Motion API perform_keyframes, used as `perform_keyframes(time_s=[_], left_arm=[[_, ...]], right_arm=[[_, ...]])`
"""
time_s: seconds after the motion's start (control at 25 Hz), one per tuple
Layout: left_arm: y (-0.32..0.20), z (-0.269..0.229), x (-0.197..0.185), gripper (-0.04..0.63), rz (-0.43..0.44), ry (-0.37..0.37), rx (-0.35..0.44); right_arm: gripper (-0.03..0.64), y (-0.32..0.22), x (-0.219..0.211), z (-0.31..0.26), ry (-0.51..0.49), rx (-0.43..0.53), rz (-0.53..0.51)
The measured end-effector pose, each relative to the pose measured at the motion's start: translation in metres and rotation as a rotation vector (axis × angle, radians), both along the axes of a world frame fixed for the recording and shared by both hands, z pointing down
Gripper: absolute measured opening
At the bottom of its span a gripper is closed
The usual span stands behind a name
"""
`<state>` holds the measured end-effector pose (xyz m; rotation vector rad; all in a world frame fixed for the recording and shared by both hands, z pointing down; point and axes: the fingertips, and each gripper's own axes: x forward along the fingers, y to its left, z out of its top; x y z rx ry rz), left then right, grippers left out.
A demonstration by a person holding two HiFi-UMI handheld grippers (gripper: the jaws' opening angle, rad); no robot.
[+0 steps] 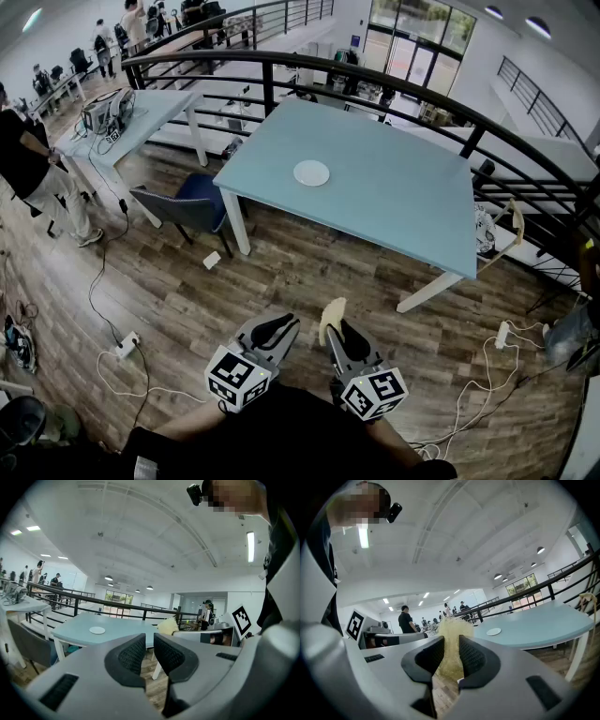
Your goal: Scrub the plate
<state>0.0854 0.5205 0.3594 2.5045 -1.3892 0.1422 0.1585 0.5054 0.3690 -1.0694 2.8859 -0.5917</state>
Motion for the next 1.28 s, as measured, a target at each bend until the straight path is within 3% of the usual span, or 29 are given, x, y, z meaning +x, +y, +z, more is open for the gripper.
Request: perform_keyframes(time_s=[0.28,0.6,1.08,1.28], left_arm=[[-0.02,0.011,-0.024,0.063,0.03,0.002,-0.03],[-0.079,0.011,-0.062,0.064,0.059,0.049,-0.039],[-0.15,0.031,-0.147,0.063,0.094,0.195,-0.091],[-0.165,0.036,-0.163,0.063,0.077,0.228,-0.087]], right_arm=[[0.104,-0.017,-0.029,0.009,-0.006,-0.022,0.01],[0.104,-0.069,-0.065,0.01,-0.015,-0.075,0.044],[0.104,-0.128,-0.131,0.034,0.117,-0.19,0.16],[0.104,-0.138,-0.151,0.041,0.158,-0.199,0.134]])
